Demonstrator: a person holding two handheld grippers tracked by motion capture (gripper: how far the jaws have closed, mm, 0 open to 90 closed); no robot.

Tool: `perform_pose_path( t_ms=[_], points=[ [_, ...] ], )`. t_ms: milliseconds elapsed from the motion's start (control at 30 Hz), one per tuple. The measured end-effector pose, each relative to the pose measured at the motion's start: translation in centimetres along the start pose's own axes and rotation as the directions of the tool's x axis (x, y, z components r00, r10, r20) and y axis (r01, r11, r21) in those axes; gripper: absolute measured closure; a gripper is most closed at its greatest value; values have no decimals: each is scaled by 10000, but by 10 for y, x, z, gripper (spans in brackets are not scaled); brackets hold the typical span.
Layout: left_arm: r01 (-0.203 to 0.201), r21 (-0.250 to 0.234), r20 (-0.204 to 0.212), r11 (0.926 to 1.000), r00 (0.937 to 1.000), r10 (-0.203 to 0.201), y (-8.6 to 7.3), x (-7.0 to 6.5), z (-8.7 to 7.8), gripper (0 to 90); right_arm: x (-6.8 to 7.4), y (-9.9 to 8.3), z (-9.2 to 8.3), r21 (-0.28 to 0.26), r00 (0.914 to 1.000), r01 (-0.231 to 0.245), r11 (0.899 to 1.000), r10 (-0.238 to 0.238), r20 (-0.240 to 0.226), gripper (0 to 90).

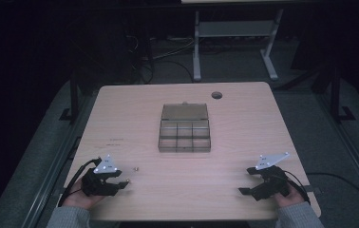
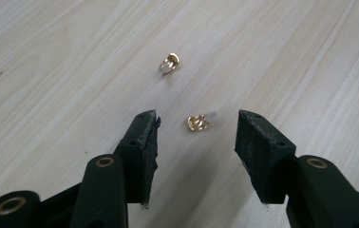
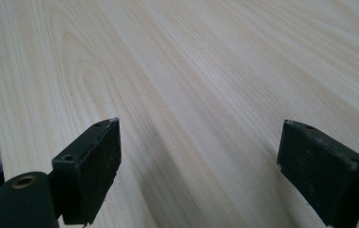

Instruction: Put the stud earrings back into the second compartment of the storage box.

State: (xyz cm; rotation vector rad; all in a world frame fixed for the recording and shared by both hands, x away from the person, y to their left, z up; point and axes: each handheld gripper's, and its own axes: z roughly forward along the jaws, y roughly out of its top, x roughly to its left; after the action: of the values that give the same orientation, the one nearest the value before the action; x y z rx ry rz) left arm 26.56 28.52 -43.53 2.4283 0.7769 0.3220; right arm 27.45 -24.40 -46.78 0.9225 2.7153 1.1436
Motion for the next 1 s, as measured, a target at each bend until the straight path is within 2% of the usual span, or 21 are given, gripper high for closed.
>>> perform_pose_path(
  t_ms=[233,333,367,500,733,900,1000],
  points=[
    [-214,177,163,9996,9996,211,8,-3,7,573,0,0,0,32,10000,-44,10000,44,1,145],
    [-16,283,340,9996,9994,7,9,-3,11,573,0,0,0,8,10000,14,10000,-14,3,145],
    [-90,441,367,9990,9993,74,10,-2,12,577,0,0,0,11,10000,2,10000,-2,5,145],
    [30,527,285,9986,9996,-45,11,-1,15,615,0,0,0,20,10000,18,10000,-18,9,145],
    [-235,636,279,9977,9994,218,13,-3,18,695,0,1,0,44,10000,-20,10000,20,3,145],
    [-250,823,223,9963,9995,232,13,-3,21,759,0,1,0,12,10000,31,10000,-31,6,145],
    [-195,762,247,9969,9995,177,13,-3,20,799,0,1,0,29,10000,-3,10000,3,7,145]
  ],
)
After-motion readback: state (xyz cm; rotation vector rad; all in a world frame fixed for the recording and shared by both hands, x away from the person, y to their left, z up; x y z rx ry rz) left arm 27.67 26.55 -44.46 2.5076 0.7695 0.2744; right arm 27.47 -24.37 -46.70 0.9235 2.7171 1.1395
